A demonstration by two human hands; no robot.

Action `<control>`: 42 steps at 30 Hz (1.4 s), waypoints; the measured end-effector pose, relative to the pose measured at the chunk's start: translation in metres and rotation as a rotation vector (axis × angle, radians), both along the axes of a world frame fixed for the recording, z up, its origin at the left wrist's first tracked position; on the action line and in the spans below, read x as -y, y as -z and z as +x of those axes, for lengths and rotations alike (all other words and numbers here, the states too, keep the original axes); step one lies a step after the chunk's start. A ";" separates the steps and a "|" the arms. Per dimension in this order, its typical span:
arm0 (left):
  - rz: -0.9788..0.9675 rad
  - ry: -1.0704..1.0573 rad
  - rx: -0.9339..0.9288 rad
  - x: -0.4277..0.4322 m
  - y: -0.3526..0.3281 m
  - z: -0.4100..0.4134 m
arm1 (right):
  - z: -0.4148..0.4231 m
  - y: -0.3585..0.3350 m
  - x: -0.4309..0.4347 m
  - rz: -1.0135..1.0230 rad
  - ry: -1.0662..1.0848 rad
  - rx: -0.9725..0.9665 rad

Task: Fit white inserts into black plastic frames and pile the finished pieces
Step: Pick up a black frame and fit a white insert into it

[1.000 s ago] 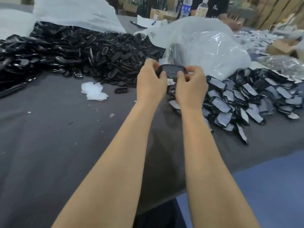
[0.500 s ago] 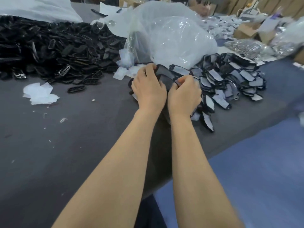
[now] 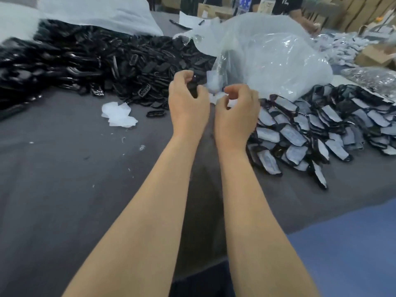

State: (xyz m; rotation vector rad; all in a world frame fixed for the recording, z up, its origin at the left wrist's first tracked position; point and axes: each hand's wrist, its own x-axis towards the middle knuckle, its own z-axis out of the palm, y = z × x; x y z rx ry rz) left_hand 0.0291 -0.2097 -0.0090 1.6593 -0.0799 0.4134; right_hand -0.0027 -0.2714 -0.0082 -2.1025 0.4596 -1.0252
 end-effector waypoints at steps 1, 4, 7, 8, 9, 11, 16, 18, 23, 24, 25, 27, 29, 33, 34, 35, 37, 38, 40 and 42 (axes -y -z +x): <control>-0.017 -0.046 -0.004 -0.016 -0.001 0.003 | 0.005 0.000 -0.016 0.028 -0.095 -0.001; -0.083 -0.180 -0.048 -0.069 0.000 0.011 | 0.023 0.002 -0.064 0.040 -0.372 -0.166; -0.161 -0.308 -0.136 -0.121 0.007 0.015 | 0.042 0.009 -0.112 -0.050 -0.535 -0.388; -0.191 -0.347 -0.167 -0.136 0.010 0.015 | 0.046 0.012 -0.126 -0.073 -0.569 -0.425; -0.226 -0.378 -0.197 -0.150 0.012 0.015 | 0.049 0.013 -0.139 -0.098 -0.593 -0.447; -0.310 -0.422 -0.252 -0.171 0.015 0.017 | 0.055 0.017 -0.161 -0.156 -0.613 -0.468; -0.429 -0.466 -0.318 -0.204 0.016 0.029 | 0.075 0.022 -0.197 -0.368 -0.623 -0.563; -0.425 -0.464 -0.342 -0.210 0.016 0.035 | 0.084 0.022 -0.207 -0.386 -0.628 -0.568; -0.430 -0.445 -0.378 -0.214 0.016 0.050 | 0.108 0.021 -0.223 -0.340 -0.650 -0.551; -0.432 -0.445 -0.376 -0.214 0.016 0.052 | 0.113 0.022 -0.227 -0.363 -0.653 -0.555; -0.437 -0.444 -0.371 -0.215 0.017 0.055 | 0.119 0.023 -0.230 -0.382 -0.660 -0.557; -0.444 -0.442 -0.368 -0.217 0.018 0.060 | 0.127 0.024 -0.236 -0.405 -0.673 -0.542; -0.441 -0.452 -0.365 -0.219 0.020 0.066 | 0.135 0.025 -0.241 -0.381 -0.684 -0.518; -0.395 -0.462 -0.332 -0.221 0.020 0.070 | 0.140 0.029 -0.246 -0.345 -0.657 -0.566; -0.381 -0.462 -0.333 -0.221 0.020 0.070 | 0.141 0.030 -0.247 -0.380 -0.625 -0.575; -0.373 -0.463 -0.336 -0.222 0.021 0.070 | 0.140 0.031 -0.249 -0.407 -0.591 -0.574; -0.378 -0.476 -0.349 -0.224 0.022 0.069 | 0.137 0.031 -0.250 -0.427 -0.541 -0.566; -0.383 -0.483 -0.355 -0.224 0.021 0.068 | 0.134 0.031 -0.250 -0.444 -0.528 -0.559; -0.388 -0.484 -0.360 -0.224 0.020 0.064 | 0.126 0.031 -0.248 -0.514 -0.529 -0.539; -0.401 -0.479 -0.355 -0.221 0.020 0.060 | 0.116 0.030 -0.241 -0.612 -0.563 -0.531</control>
